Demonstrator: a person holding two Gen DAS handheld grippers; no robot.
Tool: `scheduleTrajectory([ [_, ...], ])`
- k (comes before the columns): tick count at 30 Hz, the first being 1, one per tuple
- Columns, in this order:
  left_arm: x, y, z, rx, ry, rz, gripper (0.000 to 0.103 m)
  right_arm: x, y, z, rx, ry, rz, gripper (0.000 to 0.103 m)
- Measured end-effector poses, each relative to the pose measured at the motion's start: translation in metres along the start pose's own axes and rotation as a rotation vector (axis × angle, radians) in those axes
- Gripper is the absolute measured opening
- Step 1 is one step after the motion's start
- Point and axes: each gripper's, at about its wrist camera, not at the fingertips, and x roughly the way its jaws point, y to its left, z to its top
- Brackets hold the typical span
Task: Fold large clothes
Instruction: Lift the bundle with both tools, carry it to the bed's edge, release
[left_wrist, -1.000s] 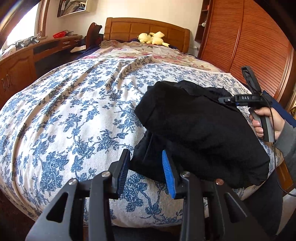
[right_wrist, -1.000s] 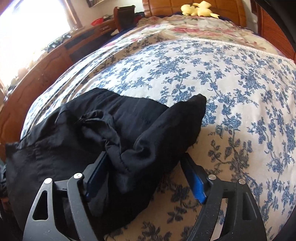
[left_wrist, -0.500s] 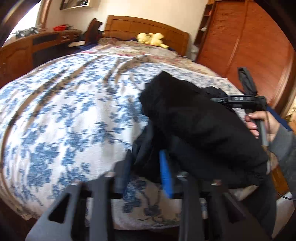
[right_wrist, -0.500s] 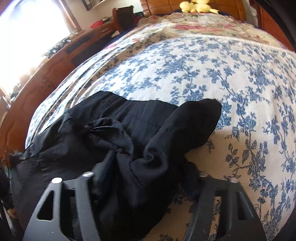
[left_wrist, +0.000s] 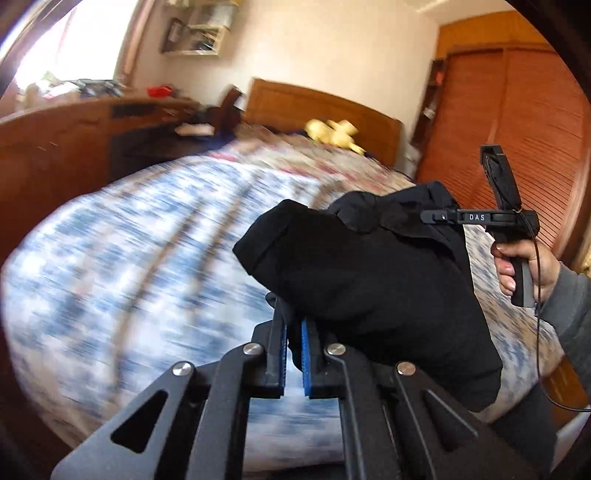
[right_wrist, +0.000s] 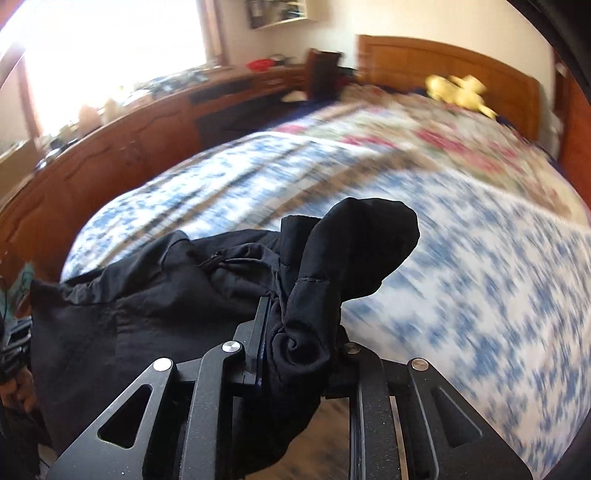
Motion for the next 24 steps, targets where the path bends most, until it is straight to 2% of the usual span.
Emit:
scheduleTrajectory([
  [4,-0.025,0.061,0.02,-0.018,-0.046,0.121,0.005,0.048,0.07,0.054,-0.06,0.013,0.053,0.018],
  [11,-0.05,0.165,0.028,-0.065,-0.049,0.336,0.004,0.138,0.193,0.13,-0.154,0.036,0.126,0.018],
  [17,-0.047,0.232,0.02,-0.139,-0.031,0.451,0.004,0.195,0.291,0.174,-0.243,0.04,0.161,0.019],
  [20,-0.034,0.25,0.009,-0.157,0.002,0.481,0.005,0.217,0.321,0.185,-0.25,0.084,0.141,0.025],
  [23,-0.031,0.249,0.002,-0.153,0.0,0.496,0.006,0.229,0.331,0.18,-0.246,0.122,0.093,0.036],
  [24,-0.032,0.247,0.0,-0.16,-0.003,0.5,0.007,0.228,0.331,0.175,-0.257,0.111,0.073,0.047],
])
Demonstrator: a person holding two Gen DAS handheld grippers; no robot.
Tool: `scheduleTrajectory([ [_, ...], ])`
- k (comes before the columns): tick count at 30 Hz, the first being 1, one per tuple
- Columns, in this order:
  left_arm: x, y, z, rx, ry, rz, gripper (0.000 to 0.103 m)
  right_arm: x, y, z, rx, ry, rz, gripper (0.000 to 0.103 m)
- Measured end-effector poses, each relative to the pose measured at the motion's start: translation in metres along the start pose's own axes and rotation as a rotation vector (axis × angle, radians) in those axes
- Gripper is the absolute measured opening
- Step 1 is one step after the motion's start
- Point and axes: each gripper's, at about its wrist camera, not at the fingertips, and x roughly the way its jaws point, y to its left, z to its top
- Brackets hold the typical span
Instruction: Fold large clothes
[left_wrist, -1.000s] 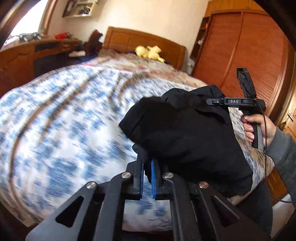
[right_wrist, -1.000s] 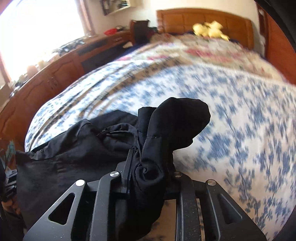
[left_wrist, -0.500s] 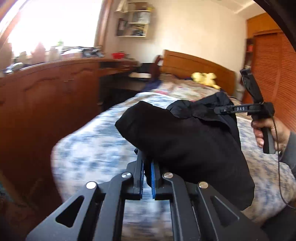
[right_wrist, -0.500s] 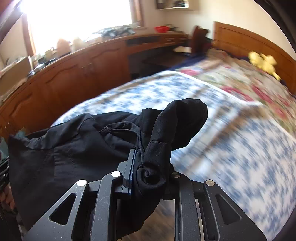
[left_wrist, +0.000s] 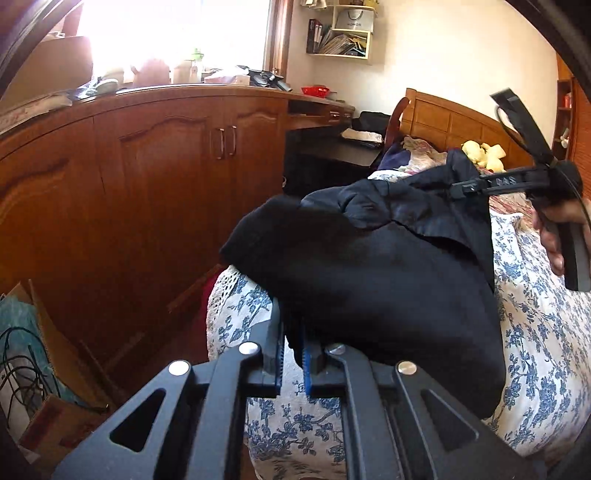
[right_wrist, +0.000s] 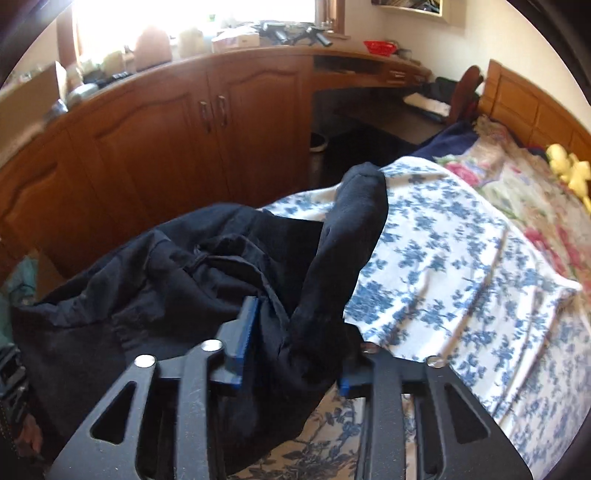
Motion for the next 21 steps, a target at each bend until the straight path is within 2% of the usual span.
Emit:
scheduleTrajectory([
  [1,-0.002,0.0,-0.002,-0.007,-0.001,0.005,0.009,-0.003,0.0,-0.006,-0.008,-0.008,0.003,0.056],
  [3,-0.007,-0.001,-0.005,-0.009,-0.001,0.023,0.01,-0.007,-0.001,-0.016,-0.011,-0.01,0.015,0.06],
  [8,-0.034,-0.005,-0.01,0.009,-0.022,0.069,0.011,-0.036,-0.008,-0.058,-0.023,-0.035,0.061,0.06],
  [12,-0.059,-0.016,-0.004,0.031,-0.049,0.082,0.021,-0.076,-0.012,-0.099,-0.018,-0.066,0.085,0.061],
  [14,-0.073,-0.029,0.0,0.045,-0.068,0.064,0.024,-0.095,-0.014,-0.113,-0.013,-0.082,0.081,0.062],
  [16,-0.08,-0.044,0.006,0.053,-0.081,0.036,0.032,-0.12,-0.018,-0.132,0.001,-0.102,0.081,0.063],
  [21,-0.101,-0.09,0.017,0.076,-0.098,-0.035,0.035,-0.175,-0.029,-0.16,0.031,-0.153,0.088,0.065],
])
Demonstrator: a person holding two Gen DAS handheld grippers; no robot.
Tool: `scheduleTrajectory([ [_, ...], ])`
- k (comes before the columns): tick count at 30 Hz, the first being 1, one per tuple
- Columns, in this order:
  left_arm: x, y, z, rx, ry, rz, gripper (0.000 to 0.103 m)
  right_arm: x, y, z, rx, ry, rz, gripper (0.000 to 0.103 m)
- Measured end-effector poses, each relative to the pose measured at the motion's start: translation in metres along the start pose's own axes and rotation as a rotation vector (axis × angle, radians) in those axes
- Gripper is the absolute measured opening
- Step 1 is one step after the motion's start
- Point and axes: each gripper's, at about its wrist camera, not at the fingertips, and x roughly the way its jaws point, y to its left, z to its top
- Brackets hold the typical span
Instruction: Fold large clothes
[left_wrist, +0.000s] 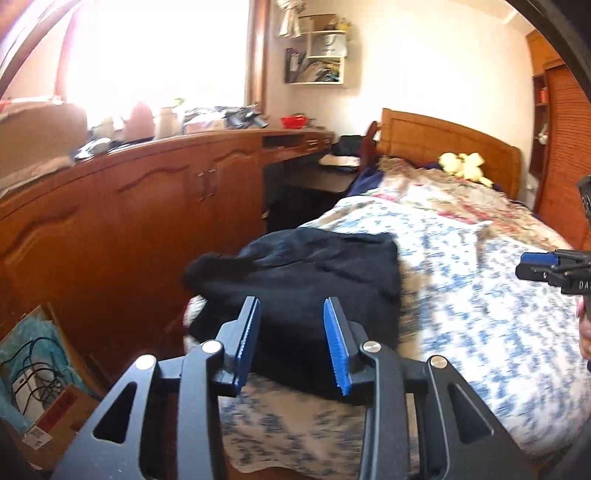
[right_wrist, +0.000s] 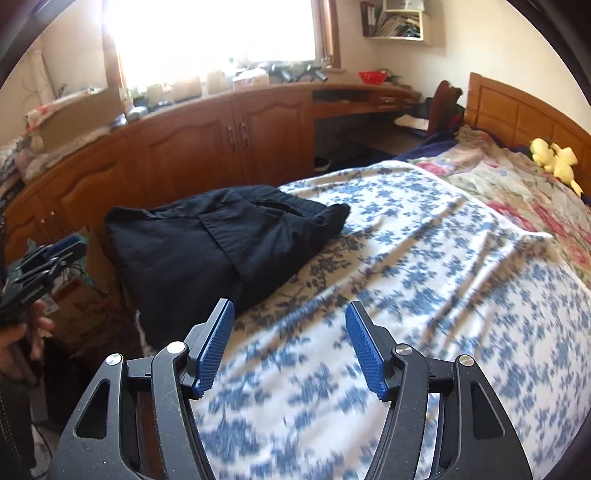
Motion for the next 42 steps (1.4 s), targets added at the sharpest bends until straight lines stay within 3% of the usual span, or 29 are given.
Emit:
scheduleTrajectory([
  [8,-0.03,-0.108,0.02,0.101,-0.034,-0.133,0.039,-0.095,-0.025,-0.028,0.032,-0.101,-0.053,0.076],
  [15,-0.067,-0.211,0.017,0.188,-0.041,-0.238,0.039,-0.182,-0.054,-0.082,0.101,-0.169,-0.15,0.084],
  [22,-0.101,-0.289,0.011,0.195,-0.027,-0.404,0.039,-0.266,-0.084,-0.144,0.191,-0.239,-0.331,0.084],
  [27,-0.12,-0.332,0.003,0.232,-0.016,-0.489,0.039,-0.321,-0.104,-0.188,0.288,-0.302,-0.444,0.084],
  [32,-0.137,-0.36,-0.006,0.277,-0.019,-0.5,0.039,-0.358,-0.113,-0.221,0.326,-0.325,-0.532,0.084],
  [42,-0.165,-0.375,-0.016,0.284,-0.051,-0.512,0.039,-0.384,-0.108,-0.248,0.374,-0.34,-0.567,0.084],
])
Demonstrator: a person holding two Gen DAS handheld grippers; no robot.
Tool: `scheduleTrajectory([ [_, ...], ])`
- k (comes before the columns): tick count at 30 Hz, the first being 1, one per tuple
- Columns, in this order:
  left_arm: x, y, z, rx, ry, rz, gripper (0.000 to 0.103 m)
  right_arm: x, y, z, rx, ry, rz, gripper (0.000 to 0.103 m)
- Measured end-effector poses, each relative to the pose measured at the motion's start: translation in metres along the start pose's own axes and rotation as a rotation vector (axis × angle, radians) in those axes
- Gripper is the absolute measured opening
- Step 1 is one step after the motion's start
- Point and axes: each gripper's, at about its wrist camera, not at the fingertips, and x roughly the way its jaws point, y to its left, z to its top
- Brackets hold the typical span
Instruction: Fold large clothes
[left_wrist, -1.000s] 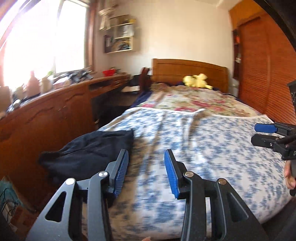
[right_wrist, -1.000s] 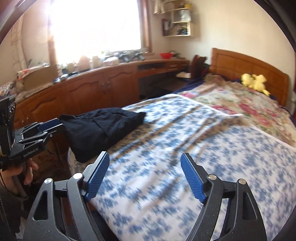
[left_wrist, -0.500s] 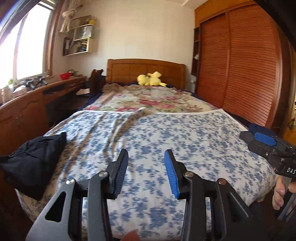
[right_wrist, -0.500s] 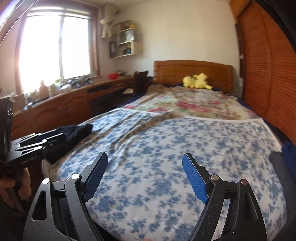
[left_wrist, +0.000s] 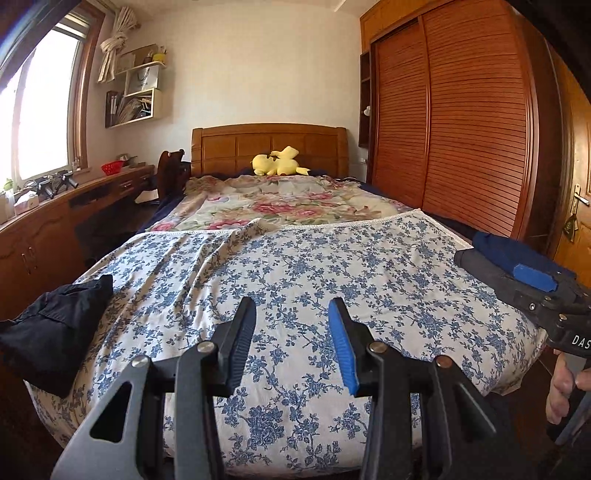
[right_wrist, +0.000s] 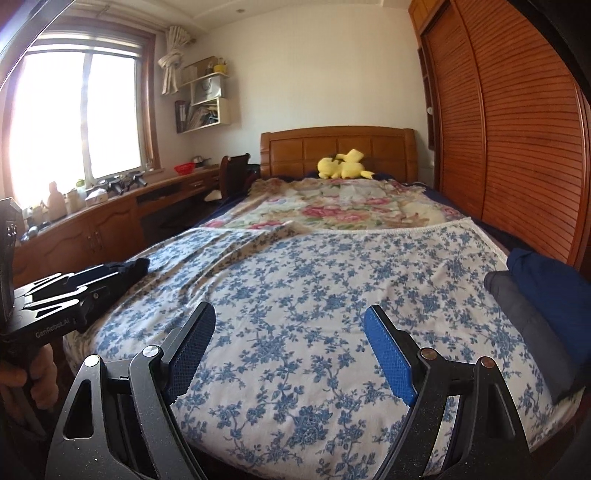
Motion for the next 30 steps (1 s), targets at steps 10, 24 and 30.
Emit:
scheduleTrajectory([
  [10,-0.005,-0.005,-0.004,0.007,0.004,0.003,0.04,-0.013,-0.009,-0.002,0.022,-0.023,-0.018,0.084],
  [24,-0.008,-0.003,-0.007,-0.005,0.006,0.006,0.04,-0.013,-0.007,-0.004,0.029,-0.019,-0.013,0.084],
  [30,-0.008,-0.004,-0.007,0.0,0.003,0.004,0.041,-0.014,-0.008,-0.005,0.03,-0.021,-0.016,0.084],
])
